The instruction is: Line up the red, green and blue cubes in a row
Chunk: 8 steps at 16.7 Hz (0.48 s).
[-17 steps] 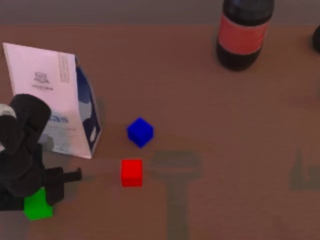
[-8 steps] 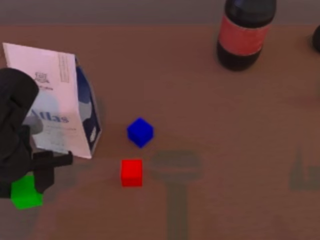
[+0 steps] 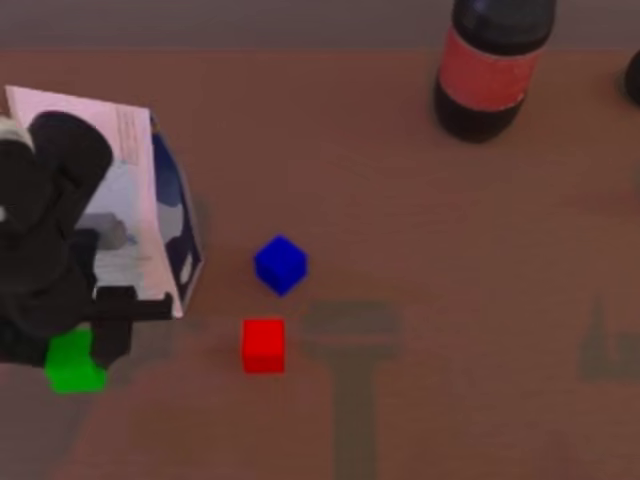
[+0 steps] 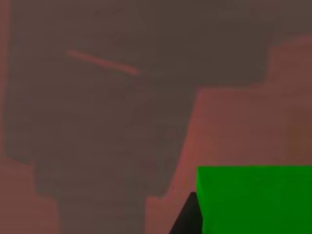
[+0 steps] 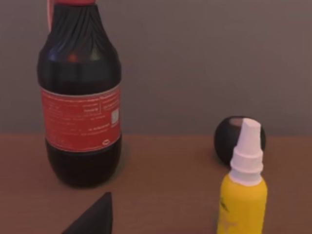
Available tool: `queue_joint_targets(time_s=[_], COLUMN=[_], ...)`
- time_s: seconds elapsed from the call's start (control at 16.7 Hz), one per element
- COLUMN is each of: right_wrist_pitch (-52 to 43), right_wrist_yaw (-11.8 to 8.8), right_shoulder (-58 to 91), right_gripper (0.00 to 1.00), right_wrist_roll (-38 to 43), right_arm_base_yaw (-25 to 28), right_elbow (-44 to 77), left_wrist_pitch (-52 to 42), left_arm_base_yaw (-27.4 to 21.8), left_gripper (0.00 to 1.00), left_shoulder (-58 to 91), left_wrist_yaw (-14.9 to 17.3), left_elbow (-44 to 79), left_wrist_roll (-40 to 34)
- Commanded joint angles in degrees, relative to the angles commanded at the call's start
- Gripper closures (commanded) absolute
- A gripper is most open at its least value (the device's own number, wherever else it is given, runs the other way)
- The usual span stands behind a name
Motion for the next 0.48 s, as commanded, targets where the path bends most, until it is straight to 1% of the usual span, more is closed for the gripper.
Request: queue_joint_targets(time_s=[0.18, 0.48], right_wrist_pitch=[0.0, 0.0], right_wrist_yaw=[0.0, 0.0], right_shoulder=[0.0, 0.0], right_gripper=[0.0, 0.0], right_wrist_roll=[0.0, 0.0], right_arm_base_yaw=[0.0, 0.0], right_elbow=[0.0, 0.0], left_wrist_pitch=[-3.07, -8.66], left_arm_base_yaw=[-5.29, -16.23], left_gripper=[1.0, 1.0], left_shoulder=[7.03, 20.32], left_wrist_yaw=[0.17, 0.56], left_elbow=[9.13, 27.38], left_wrist_roll=[10.94, 36.28])
